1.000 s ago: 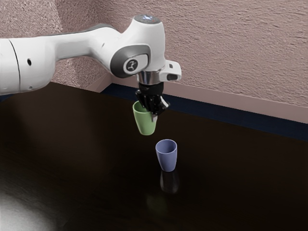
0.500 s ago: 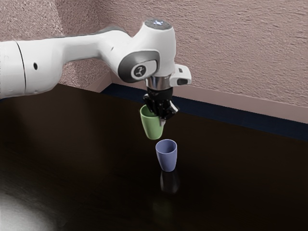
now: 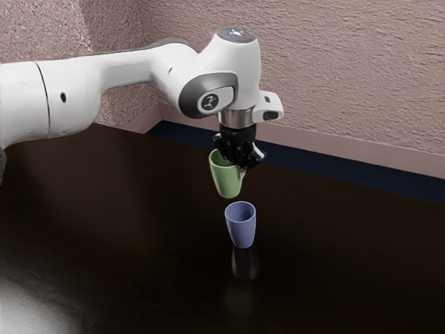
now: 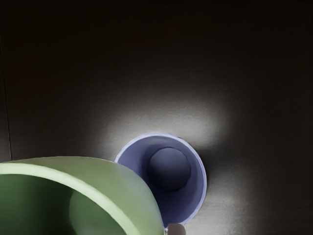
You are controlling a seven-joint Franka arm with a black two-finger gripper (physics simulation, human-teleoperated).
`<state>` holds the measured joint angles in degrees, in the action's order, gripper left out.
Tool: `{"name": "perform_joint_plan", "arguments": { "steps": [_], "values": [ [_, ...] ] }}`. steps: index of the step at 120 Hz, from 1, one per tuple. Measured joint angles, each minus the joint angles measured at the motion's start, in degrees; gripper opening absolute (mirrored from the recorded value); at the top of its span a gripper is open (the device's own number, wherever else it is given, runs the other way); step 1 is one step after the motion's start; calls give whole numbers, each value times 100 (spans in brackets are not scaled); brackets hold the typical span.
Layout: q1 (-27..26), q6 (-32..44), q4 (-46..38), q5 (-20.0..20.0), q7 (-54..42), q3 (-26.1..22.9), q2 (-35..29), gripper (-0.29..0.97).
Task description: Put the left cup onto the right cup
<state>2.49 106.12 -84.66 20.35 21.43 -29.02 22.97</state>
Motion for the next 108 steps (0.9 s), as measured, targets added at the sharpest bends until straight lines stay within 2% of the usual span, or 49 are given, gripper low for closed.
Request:
{"name": "perform_joint_plan", "arguments": {
  "steps": [108],
  "values": [
    [-142, -5, 54, 26, 382, -16, 187, -10]
  ]
}}
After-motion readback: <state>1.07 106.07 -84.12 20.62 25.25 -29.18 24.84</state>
